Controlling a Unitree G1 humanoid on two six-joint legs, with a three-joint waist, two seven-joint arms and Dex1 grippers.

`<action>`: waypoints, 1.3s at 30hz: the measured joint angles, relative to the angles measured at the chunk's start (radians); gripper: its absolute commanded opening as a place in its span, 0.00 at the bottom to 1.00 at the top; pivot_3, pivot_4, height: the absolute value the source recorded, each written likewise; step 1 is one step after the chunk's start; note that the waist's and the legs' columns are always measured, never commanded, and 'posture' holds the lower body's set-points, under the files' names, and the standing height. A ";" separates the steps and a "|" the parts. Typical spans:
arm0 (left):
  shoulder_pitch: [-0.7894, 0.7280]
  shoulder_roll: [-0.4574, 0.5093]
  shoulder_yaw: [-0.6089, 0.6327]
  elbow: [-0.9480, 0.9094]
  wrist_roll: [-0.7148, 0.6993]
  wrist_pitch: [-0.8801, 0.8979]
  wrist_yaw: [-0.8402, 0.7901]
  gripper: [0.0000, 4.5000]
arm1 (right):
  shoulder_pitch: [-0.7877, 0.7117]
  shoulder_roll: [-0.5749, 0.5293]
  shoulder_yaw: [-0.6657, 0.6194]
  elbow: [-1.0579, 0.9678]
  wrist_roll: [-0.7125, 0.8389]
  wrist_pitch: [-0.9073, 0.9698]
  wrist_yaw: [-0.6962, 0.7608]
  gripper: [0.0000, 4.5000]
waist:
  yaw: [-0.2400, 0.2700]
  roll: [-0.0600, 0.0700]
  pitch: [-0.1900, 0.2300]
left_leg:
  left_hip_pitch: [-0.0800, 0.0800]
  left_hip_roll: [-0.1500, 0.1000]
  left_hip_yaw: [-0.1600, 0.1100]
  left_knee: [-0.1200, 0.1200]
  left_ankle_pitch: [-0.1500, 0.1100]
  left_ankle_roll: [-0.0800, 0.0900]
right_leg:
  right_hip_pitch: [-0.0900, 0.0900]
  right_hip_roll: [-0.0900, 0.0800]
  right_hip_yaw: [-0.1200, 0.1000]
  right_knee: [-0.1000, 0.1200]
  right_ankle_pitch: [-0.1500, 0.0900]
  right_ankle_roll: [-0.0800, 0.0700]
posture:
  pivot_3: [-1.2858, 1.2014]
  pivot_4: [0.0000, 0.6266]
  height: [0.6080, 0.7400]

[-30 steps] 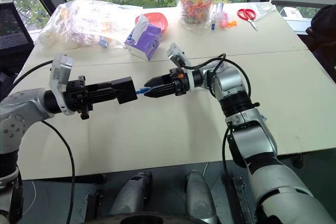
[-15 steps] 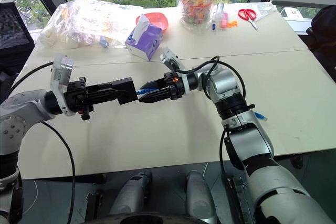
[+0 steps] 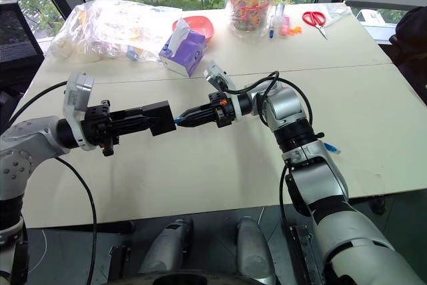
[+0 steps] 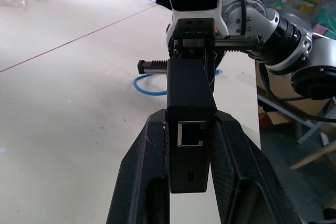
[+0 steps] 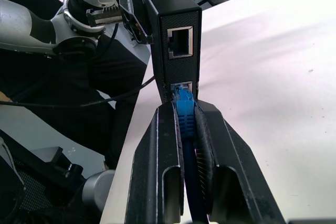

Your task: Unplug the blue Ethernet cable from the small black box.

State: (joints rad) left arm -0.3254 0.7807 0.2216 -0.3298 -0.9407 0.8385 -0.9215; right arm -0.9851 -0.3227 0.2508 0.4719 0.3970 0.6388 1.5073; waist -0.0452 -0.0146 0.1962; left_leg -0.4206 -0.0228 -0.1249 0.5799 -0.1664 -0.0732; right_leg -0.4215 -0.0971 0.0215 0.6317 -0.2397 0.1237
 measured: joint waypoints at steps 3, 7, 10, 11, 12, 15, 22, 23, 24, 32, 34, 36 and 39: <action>0.002 0.001 0.000 0.000 -0.005 0.000 -0.001 0.10 | 0.001 0.000 0.000 0.000 -0.001 -0.004 -0.009 0.02 | 0.000 0.000 0.000 | 0.000 0.000 0.000 0.000 0.000 0.000 | 0.000 0.000 0.000 0.000 0.000 0.000 | 0.52 0.24 0.91; 0.009 0.007 0.007 -0.008 -0.012 0.001 0.007 0.10 | 0.001 0.000 -0.001 0.008 0.001 -0.009 -0.016 0.02 | 0.000 0.000 0.000 | 0.000 0.000 0.000 0.000 0.000 0.000 | 0.000 0.000 0.000 0.000 0.000 0.000 | 0.52 0.24 0.91; 0.043 0.025 0.048 -0.030 -0.038 0.015 0.024 0.10 | 0.001 -0.051 -0.045 0.093 -0.005 -0.034 -0.058 0.02 | 0.004 0.000 0.000 | -0.001 0.000 0.000 0.000 0.000 0.000 | 0.000 0.000 0.000 0.000 0.000 0.000 | 0.52 0.24 0.91; 0.055 0.030 0.064 -0.040 -0.048 0.021 0.024 0.10 | 0.001 -0.082 -0.067 0.125 -0.013 -0.038 -0.071 0.02 | 0.009 0.000 0.000 | -0.002 0.000 0.000 0.001 0.000 0.000 | 0.000 0.000 0.000 -0.001 0.000 -0.001 | 0.52 0.24 0.91; 0.064 0.032 0.076 -0.047 -0.055 0.025 0.026 0.10 | 0.001 -0.107 -0.088 0.154 -0.021 -0.049 -0.081 0.02 | 0.010 0.000 0.000 | -0.003 0.000 0.000 0.002 0.000 0.000 | 0.000 0.000 0.000 -0.001 -0.001 -0.002 | 0.52 0.24 0.91; 0.077 0.032 0.080 -0.074 -0.075 0.029 0.035 0.10 | 0.000 -0.128 -0.117 0.215 -0.035 -0.083 -0.093 0.02 | 0.001 0.000 0.000 | -0.003 0.000 0.000 0.002 0.000 0.000 | 0.000 0.000 0.000 -0.001 -0.001 -0.002 | 0.52 0.24 0.91; 0.041 -0.035 0.027 -0.052 0.061 -0.089 0.107 0.10 | -0.018 -0.126 -0.203 0.433 -0.182 -0.403 -0.510 0.02 | 0.002 0.000 0.000 | -0.002 0.001 0.002 0.003 0.001 -0.001 | -0.001 0.000 0.001 0.000 0.001 -0.003 | 0.52 0.24 0.91; 0.035 -0.057 0.000 -0.038 0.118 -0.138 0.122 0.10 | -0.025 -0.119 -0.212 0.466 -0.205 -0.441 -0.588 0.02 | 0.003 0.000 0.000 | -0.002 0.001 0.003 0.003 0.001 -0.002 | -0.001 0.000 0.001 0.000 0.001 -0.003 | 0.52 0.24 0.91; 0.035 -0.072 -0.028 -0.026 0.165 -0.176 0.129 0.10 | -0.030 -0.114 -0.219 0.489 -0.221 -0.468 -0.643 0.02 | 0.002 0.000 0.000 | -0.002 0.001 0.003 0.003 0.002 -0.002 | -0.001 0.000 0.001 0.000 0.001 -0.003 | 0.52 0.24 0.91; -0.042 -0.323 -0.251 0.150 0.469 -0.475 0.190 0.10 | -0.033 -0.072 -0.272 0.556 -0.255 -0.558 -0.836 0.49 | 0.003 0.000 0.000 | -0.002 0.001 0.004 0.004 0.002 -0.002 | -0.001 0.000 0.002 0.000 0.002 -0.001 | 0.52 0.24 0.91; -0.077 -0.369 -0.268 0.227 0.519 -0.531 0.212 0.10 | -0.033 -0.061 -0.291 0.555 -0.254 -0.559 -0.864 0.72 | 0.002 0.000 0.000 | -0.002 0.001 0.004 0.004 0.002 -0.002 | -0.001 0.000 0.002 0.000 0.003 -0.001 | 0.52 0.24 0.91; -0.100 -0.399 -0.274 0.294 0.553 -0.573 0.225 0.10 | -0.031 -0.057 -0.312 0.553 -0.249 -0.555 -0.884 0.94 | 0.000 0.000 0.000 | -0.002 0.001 0.004 0.005 0.002 -0.002 | -0.001 0.000 0.003 0.001 0.003 -0.001 | 0.52 0.24 0.91; -0.124 -0.435 -0.285 0.389 0.607 -0.634 0.241 0.10 | -0.004 -0.049 -0.351 0.482 -0.216 -0.511 -0.899 0.97 | 0.001 0.000 0.000 | -0.002 0.001 0.004 0.005 0.002 -0.002 | -0.001 0.000 0.002 0.001 0.003 0.000 | 0.52 0.24 0.91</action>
State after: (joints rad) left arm -0.4493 0.3454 -0.0636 0.0592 -0.3340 0.2046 -0.6802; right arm -0.9890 -0.3718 -0.1001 0.9544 0.1812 0.1282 0.6086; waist -0.0442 -0.0147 0.1960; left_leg -0.4227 -0.0222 -0.1211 0.5845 -0.1644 -0.0752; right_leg -0.4221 -0.0966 0.0240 0.6324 -0.2365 0.1235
